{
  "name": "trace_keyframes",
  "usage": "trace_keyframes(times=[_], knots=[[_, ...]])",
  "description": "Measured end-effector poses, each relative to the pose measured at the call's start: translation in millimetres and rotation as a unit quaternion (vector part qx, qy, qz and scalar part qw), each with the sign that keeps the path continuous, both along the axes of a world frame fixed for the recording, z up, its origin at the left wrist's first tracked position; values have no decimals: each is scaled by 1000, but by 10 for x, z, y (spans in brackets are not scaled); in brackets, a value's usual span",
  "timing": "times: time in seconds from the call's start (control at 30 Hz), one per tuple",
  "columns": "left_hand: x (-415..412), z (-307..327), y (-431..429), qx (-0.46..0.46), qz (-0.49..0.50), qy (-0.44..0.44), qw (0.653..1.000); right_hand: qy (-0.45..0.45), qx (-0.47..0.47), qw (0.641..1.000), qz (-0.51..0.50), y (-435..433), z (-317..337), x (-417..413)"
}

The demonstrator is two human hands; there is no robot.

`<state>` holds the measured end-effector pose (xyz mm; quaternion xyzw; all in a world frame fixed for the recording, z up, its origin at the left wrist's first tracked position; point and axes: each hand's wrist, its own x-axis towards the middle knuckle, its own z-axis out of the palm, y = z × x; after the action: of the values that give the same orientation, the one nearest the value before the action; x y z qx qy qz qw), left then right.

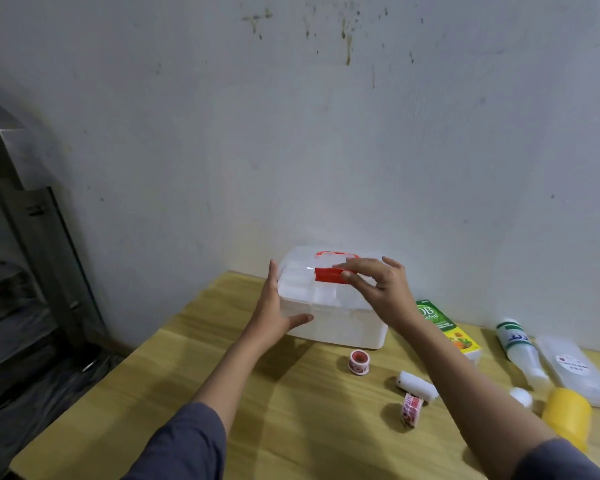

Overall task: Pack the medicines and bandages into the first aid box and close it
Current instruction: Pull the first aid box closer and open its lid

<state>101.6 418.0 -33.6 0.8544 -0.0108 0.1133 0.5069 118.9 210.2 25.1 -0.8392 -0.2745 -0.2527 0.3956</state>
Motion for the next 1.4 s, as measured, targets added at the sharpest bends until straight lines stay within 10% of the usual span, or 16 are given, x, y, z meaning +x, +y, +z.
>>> trace_keyframes(times=[0.33, 0.77, 1.4], knots=[[94, 5, 1, -43, -55, -11, 997, 98, 66, 992, 53, -95, 678, 324], [14, 18, 79, -51, -35, -3, 998, -160, 50, 980, -107, -30, 625, 743], [-316, -43, -49, -68, 3, -44, 997, 123, 371, 913, -117, -353, 120, 690]])
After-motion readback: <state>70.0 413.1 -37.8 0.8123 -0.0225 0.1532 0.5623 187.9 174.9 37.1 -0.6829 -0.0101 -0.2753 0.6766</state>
